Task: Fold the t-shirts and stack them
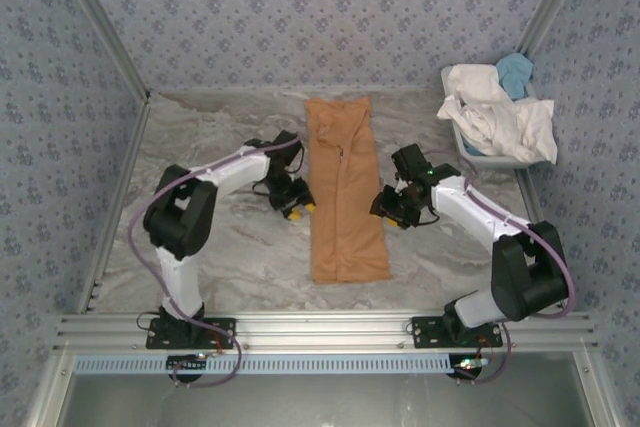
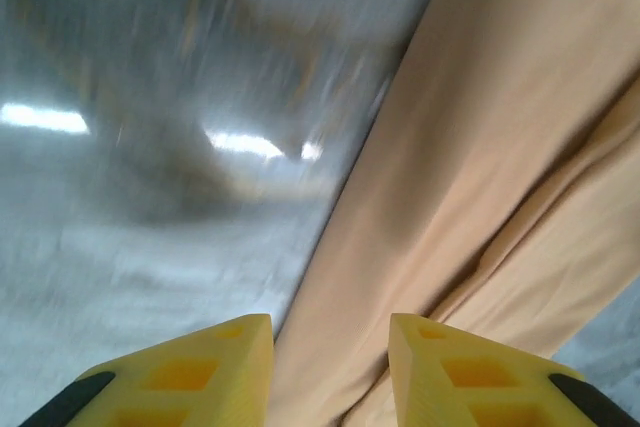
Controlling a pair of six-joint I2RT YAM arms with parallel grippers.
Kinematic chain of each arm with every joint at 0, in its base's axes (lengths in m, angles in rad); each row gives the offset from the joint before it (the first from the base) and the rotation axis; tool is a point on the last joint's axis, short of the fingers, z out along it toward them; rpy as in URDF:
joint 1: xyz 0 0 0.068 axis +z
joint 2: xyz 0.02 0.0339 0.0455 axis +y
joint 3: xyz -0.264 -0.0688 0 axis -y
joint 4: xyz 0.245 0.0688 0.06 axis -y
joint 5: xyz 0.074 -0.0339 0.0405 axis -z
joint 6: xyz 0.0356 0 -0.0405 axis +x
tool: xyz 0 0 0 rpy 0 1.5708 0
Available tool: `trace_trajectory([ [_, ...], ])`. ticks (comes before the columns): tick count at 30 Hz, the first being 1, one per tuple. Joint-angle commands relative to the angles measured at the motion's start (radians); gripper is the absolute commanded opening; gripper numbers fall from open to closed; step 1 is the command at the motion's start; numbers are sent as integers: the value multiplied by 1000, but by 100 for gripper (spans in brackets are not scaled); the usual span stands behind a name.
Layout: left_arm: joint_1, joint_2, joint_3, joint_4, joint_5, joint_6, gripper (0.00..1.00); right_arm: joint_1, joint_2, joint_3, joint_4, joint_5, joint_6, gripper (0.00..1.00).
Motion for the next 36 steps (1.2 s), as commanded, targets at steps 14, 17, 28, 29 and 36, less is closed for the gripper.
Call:
trace_trajectory([
  [14, -335, -194, -429, 228, 101, -96, 39, 13, -137, -272, -69, -173, -104, 47],
  [17, -337, -197, -442, 278, 90, -121, 38, 30, -136, -291, -50, -180, -84, 47],
  [28, -340, -150, -421, 351, 36, -149, 24, 75, -115, -336, 9, -160, -33, 46],
  [29, -340, -151, -418, 355, 36, -156, 24, 81, -101, -333, 13, -160, -29, 46],
  [36, -342, -255, -417, 276, 5, -174, 35, 108, -85, -339, 21, -128, 7, 44],
])
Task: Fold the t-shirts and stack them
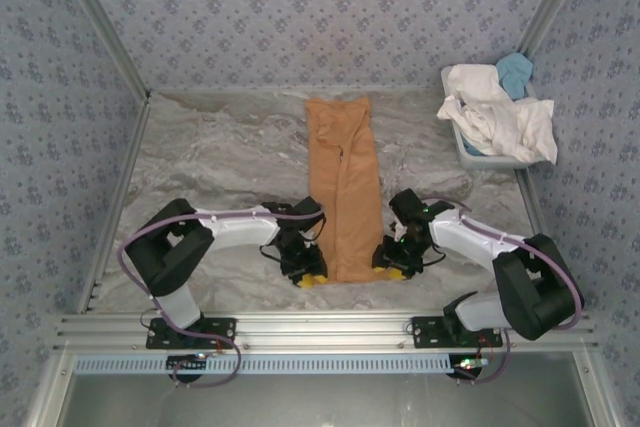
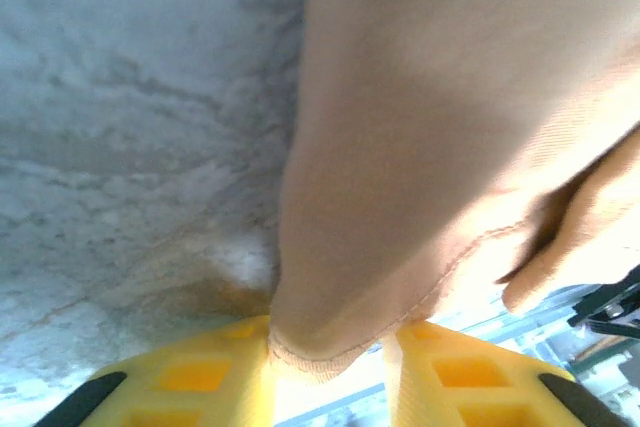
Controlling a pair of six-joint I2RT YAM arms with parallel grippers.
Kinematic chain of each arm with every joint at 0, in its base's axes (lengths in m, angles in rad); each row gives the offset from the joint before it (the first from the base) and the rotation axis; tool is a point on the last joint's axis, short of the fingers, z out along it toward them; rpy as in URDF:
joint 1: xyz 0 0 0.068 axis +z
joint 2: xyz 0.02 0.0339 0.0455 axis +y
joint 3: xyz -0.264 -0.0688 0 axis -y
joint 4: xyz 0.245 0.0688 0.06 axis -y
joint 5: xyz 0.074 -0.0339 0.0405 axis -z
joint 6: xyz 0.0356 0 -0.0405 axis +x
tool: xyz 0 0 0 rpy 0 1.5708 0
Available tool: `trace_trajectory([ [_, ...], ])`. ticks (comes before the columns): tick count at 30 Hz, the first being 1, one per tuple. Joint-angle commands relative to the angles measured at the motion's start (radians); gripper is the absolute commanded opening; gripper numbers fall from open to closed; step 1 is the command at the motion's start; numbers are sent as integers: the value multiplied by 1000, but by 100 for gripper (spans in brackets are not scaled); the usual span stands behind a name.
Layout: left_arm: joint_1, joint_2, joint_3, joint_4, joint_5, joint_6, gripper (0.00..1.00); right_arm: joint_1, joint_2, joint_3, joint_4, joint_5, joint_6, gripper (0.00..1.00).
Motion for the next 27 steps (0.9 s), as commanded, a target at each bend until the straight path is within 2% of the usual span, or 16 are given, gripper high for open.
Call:
trace_trajectory([
  [1, 1, -65, 7, 4, -65, -5, 38, 6, 12, -15, 13, 23, 37, 43],
  [6, 2, -84, -6, -22, -75, 8, 44, 11, 27, -14, 30, 32, 60, 37],
  [12, 10, -35, -5, 21, -74, 9, 43, 18, 1, 14, -70, 76, 55, 43],
  [17, 7, 27, 24, 54, -51, 13, 34, 20, -45, 18, -125, 104, 50, 45],
  [27, -1, 41, 33, 14, -40, 45, 9, 23, 38, 10, -9, 79, 66, 43],
])
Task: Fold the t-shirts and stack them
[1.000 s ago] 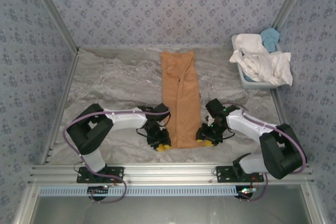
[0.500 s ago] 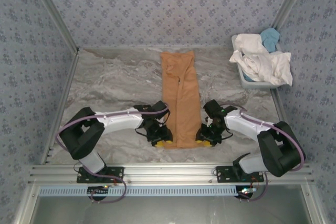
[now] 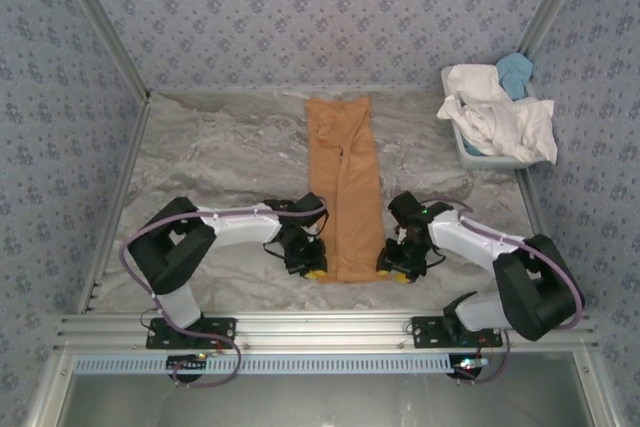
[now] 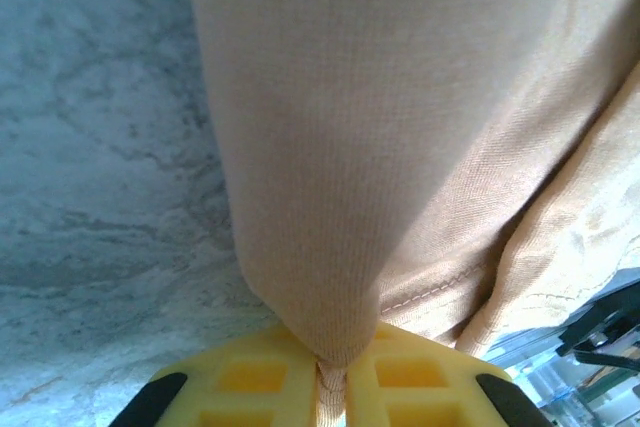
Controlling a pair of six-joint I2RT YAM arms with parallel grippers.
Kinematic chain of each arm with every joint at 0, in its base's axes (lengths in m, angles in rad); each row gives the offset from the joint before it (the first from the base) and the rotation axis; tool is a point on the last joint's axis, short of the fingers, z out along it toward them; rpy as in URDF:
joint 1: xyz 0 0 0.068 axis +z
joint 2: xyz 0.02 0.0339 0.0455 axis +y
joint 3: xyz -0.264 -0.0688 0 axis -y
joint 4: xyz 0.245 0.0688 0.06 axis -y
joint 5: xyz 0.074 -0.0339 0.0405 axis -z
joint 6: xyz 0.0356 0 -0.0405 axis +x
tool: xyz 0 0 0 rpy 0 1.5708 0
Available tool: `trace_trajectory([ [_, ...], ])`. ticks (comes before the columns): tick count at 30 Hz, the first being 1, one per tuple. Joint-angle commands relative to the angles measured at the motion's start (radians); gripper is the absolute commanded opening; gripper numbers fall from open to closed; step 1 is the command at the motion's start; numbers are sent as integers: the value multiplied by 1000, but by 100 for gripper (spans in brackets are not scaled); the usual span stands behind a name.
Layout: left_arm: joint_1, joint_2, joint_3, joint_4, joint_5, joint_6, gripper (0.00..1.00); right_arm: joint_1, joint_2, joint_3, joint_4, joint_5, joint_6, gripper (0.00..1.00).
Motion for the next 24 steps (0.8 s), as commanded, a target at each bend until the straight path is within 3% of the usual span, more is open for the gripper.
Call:
trace_trajectory([
  [1, -5, 11, 7, -35, -6, 22, 7, 8, 32, 20, 40, 2, 18, 41],
  [4, -5, -3, 3, -53, -12, 26, 0, 7, 42, 36, 68, 4, 25, 30],
  [7, -5, -21, -12, -63, -10, 29, 0, 19, 29, 46, 88, 6, 48, 21],
  [11, -6, -46, -39, -63, 3, 36, 0, 43, -9, 52, 62, 9, 75, 0],
  [24, -25, -232, -110, -51, 45, 19, 0, 110, -208, -9, -88, -112, 146, 0],
])
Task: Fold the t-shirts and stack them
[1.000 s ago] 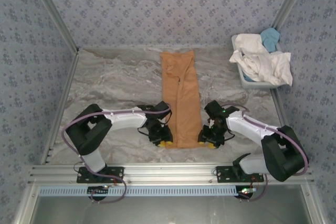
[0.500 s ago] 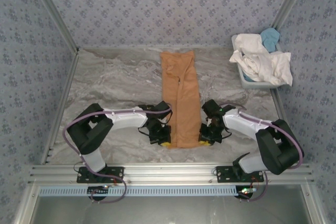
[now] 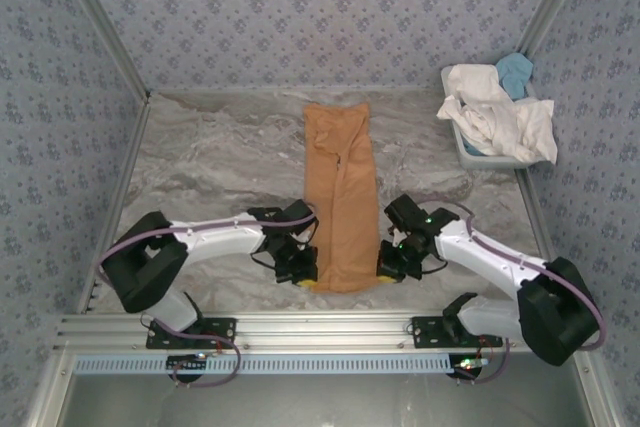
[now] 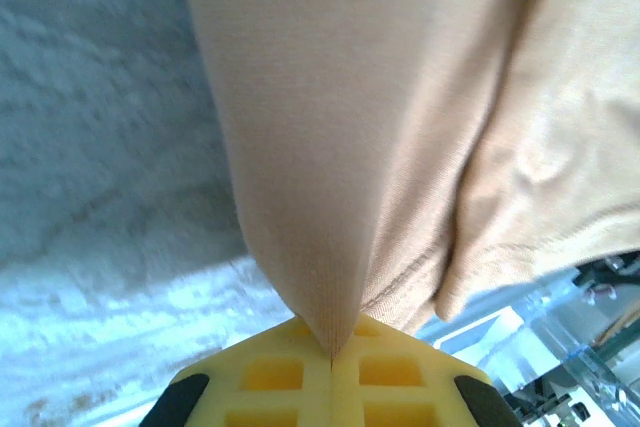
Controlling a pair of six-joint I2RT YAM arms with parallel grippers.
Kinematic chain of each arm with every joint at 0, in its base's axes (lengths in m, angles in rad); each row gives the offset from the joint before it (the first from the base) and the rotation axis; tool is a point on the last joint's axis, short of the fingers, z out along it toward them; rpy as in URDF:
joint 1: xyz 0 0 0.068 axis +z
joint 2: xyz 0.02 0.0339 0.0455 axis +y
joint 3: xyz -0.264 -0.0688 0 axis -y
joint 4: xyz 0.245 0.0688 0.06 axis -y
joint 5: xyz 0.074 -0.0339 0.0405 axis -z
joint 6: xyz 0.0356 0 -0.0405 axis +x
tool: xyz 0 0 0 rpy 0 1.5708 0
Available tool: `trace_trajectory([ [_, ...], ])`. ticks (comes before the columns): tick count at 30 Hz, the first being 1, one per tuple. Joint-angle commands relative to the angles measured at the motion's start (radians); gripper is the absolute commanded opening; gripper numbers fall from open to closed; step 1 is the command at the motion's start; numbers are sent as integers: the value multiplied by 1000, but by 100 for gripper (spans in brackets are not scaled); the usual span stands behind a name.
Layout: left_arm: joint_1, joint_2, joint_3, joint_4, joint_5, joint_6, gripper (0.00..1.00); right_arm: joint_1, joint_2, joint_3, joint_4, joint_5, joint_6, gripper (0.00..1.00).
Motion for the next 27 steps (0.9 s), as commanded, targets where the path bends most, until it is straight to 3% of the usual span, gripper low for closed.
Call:
trace_trajectory([
  [1, -1, -52, 10, -26, 10, -4, 0, 7, -38, -5, -39, -53, 68, 0],
  [6, 44, -34, 79, -14, -15, -26, 0, -22, 20, 88, -14, -29, 85, 0],
  [15, 215, 27, 236, -42, -31, -43, 0, -168, 178, 357, -90, 28, -36, 0],
  [27, 408, 354, 625, -75, 2, 37, 0, -338, 572, 791, -34, 0, -147, 0],
])
